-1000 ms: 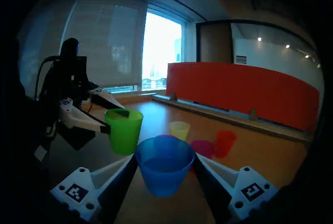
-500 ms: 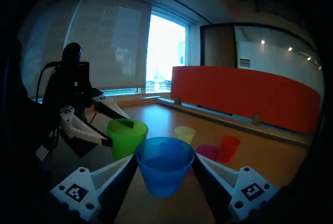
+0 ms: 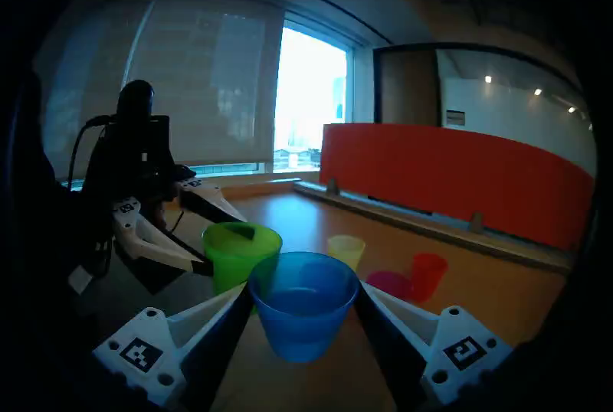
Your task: Pour water
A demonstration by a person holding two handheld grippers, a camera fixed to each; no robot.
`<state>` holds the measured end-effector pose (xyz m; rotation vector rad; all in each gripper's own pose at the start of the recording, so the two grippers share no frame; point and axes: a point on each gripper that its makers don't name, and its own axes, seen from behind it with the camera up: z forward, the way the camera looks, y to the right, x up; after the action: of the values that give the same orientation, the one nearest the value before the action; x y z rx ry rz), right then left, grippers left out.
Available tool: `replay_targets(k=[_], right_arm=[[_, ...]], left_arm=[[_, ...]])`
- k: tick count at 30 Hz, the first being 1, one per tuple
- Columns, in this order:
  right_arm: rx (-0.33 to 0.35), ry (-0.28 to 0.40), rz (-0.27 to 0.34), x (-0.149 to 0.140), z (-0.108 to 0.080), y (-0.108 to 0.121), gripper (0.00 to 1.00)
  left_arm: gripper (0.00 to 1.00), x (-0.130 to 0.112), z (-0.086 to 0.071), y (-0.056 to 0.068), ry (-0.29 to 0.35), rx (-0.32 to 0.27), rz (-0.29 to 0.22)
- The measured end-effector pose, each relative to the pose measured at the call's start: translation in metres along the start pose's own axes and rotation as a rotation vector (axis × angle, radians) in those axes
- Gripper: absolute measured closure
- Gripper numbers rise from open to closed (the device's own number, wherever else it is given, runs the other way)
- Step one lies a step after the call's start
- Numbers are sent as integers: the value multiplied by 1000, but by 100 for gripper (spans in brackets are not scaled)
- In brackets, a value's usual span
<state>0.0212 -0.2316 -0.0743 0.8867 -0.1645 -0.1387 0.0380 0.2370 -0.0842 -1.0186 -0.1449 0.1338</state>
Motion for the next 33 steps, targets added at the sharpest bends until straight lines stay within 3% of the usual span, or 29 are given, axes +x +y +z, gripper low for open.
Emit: replay_targets(k=[33], right_arm=[[9, 24, -2, 13, -3, -1, 8]], left_arm=[[14, 13, 2, 5, 58, -19, 8]])
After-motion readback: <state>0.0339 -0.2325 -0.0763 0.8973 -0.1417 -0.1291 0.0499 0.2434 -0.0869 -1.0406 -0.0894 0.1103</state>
